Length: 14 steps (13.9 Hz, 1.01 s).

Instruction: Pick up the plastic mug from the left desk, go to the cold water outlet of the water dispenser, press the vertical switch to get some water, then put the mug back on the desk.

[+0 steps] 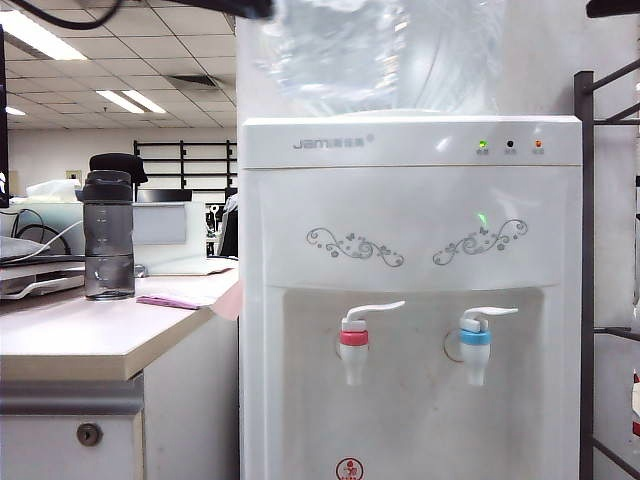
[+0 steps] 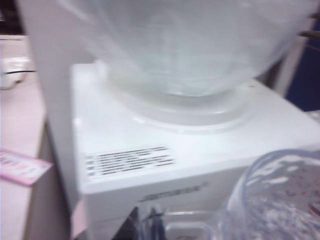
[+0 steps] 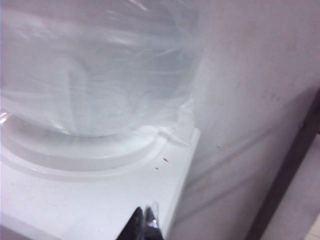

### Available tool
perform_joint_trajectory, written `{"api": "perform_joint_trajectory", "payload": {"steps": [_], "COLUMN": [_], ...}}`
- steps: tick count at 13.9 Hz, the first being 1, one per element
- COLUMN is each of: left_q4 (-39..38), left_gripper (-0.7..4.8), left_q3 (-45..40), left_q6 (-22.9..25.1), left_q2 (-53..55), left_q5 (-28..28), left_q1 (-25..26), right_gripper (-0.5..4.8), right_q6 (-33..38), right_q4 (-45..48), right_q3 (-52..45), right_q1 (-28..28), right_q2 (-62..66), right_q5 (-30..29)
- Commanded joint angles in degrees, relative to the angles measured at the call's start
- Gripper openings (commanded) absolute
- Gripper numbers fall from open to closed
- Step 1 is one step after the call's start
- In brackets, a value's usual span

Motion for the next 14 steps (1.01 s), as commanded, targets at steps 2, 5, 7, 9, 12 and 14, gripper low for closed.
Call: {"api": "perform_joint_trajectory", "payload": {"steps": [2, 5, 7, 9, 12, 14], "left_q4": [-1.44, -2.86, -3.87, -4.44, -4.44, -4.44], "left_gripper": [-0.05, -0.05, -0.05, -0.05, -0.05, -0.05], "left_q3": [0.24, 0.24, 0.24, 0.24, 0.22, 0.22], "left_q6": [1.09, 1.09, 1.07, 1.05, 0.85, -0.07], "left_q2": [-5.66, -7.87, -9.29, -9.97, -9.84, -9.75], "left_q5": [-3.8, -3.39, -3.26, 3.02, 5.9, 5.81], "left_q1": [4.81, 9.55, 13.64, 23.08, 29.79, 33.18], "right_gripper": [-0.05, -0.05, -0.05, -0.05, -0.05, -0.05], "right_q6": [0.28, 0.28, 0.28, 0.28, 0.28, 0.28], "right_q4": [0.63, 0.63, 0.63, 0.63, 0.61, 0.61], "right_q3": [0.37, 0.37, 0.37, 0.37, 0.35, 0.35], "right_q1": [0.04, 0.04, 0.04, 0.04, 0.04, 0.04], "right_q2": [-0.22, -0.22, -0.2, -0.2, -0.2, -0.2], "right_q5": [-0.92, -0.94, -0.94, -0.94, -0.94, -0.92]}}
